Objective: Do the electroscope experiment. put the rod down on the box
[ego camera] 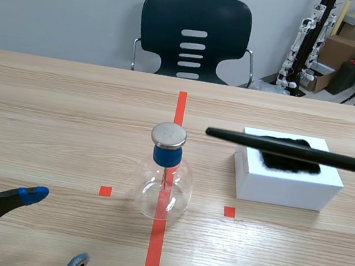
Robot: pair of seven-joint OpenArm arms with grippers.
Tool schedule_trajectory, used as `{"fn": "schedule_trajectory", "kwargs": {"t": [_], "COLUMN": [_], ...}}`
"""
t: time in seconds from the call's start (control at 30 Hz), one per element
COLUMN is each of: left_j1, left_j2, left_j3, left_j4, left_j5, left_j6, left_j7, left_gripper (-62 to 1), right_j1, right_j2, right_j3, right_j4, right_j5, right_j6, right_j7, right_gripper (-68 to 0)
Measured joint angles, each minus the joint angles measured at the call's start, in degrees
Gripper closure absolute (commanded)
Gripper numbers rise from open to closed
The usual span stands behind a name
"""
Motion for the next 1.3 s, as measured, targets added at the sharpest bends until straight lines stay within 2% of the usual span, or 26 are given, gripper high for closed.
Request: {"fn": "schedule_trajectory", "kwargs": {"t": [0.17,0.27,0.33,0.53,0.7,0.9,1.03,1.13,1.3], "left_j1": [0.00,0.00,0.00,0.00,0.00,0.00,0.00,0.00,0.00], "left_j2": [0.00,0.00,0.00,0.00,0.00,0.00,0.00,0.00,0.00], "left_j3": [0.00,0.00,0.00,0.00,0.00,0.00,0.00,0.00,0.00], "left_j4": [0.00,0.00,0.00,0.00,0.00,0.00,0.00,0.00,0.00], "left_j5": [-0.02,0.00,0.00,-0.02,-0.02,-0.02,-0.02,-0.02,-0.02], "left_j6": [0.00,0.00,0.00,0.00,0.00,0.00,0.00,0.00,0.00], "left_j7": [-0.02,0.00,0.00,-0.02,0.00,0.00,0.00,0.00,0.00], "left_gripper": [-62.3,-62.3,-62.3,-62.3,-62.3,-62.3,-62.3,-62.3,-62.3], "right_j1": [0.09,0.44,1.29,4.44,7.32,11.89,14.14,15.34,17.53], "right_j2": [7.17,11.56,14.21,20.76,25.18,26.84,27.61,27.61,27.58], "right_j3": [-6.60,-10.34,-13.22,-22.60,-30.42,-36.85,-39.74,-41.27,-44.61], "right_j4": [0.11,0.11,0.11,0.11,0.11,0.04,-1.20,-3.17,-7.61], "right_j5": [-1.53,-0.70,1.01,6.58,13.49,22.27,26.40,27.82,27.85], "right_j6": [8.92,12.92,14.47,14.73,15.87,15.87,15.87,15.87,15.87], "right_j7": [-6.75,-11.06,-14.88,-28.33,-38.64,-50.42,-55.36,-58.01,-58.71], "right_gripper": [-1.1,-1.1,-1.1,-1.1,-1.1,-1.1,-1.1,-1.1,-1.1]}}
